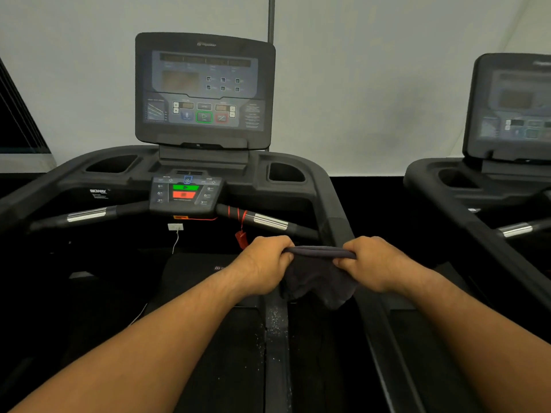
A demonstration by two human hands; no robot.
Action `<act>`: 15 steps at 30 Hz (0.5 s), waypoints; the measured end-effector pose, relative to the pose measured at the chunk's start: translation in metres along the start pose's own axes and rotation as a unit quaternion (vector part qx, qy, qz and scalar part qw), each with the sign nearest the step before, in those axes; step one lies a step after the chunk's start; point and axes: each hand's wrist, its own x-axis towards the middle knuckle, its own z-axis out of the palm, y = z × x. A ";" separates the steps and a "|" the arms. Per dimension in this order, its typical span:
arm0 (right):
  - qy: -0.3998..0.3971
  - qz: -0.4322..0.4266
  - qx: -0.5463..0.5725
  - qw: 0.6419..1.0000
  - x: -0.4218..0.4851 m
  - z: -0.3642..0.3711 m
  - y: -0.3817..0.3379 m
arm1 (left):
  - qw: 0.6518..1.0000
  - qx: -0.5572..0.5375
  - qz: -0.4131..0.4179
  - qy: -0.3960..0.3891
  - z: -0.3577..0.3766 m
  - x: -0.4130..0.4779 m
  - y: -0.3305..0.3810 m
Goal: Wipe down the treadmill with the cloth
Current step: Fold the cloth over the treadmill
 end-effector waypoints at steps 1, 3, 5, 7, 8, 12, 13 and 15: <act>0.004 0.009 0.012 1.000 0.000 0.002 0.002 | 1.000 -0.006 -0.002 0.005 0.004 0.000 0.002; 0.013 0.025 0.042 0.999 0.000 0.005 0.005 | 1.000 -0.016 -0.006 0.018 0.012 0.001 0.006; 0.022 0.031 0.069 0.997 0.002 0.006 0.009 | 0.999 -0.013 -0.005 0.036 0.018 0.006 0.009; 0.023 0.035 0.109 0.993 0.002 0.007 0.012 | 0.998 -0.009 -0.011 0.055 0.022 0.011 0.010; 0.018 0.038 0.148 0.988 0.002 0.008 0.013 | 0.998 -0.010 -0.017 0.063 0.023 0.015 0.010; 0.011 0.056 0.215 0.975 0.005 0.008 0.016 | 0.997 -0.011 -0.036 0.064 0.028 0.029 0.007; 0.010 0.059 0.209 0.976 0.006 0.009 0.017 | 0.998 -0.014 -0.036 0.056 0.029 0.030 0.006; 0.006 0.058 0.188 0.981 0.009 0.009 0.022 | 0.998 -0.022 -0.032 0.044 0.032 0.032 0.005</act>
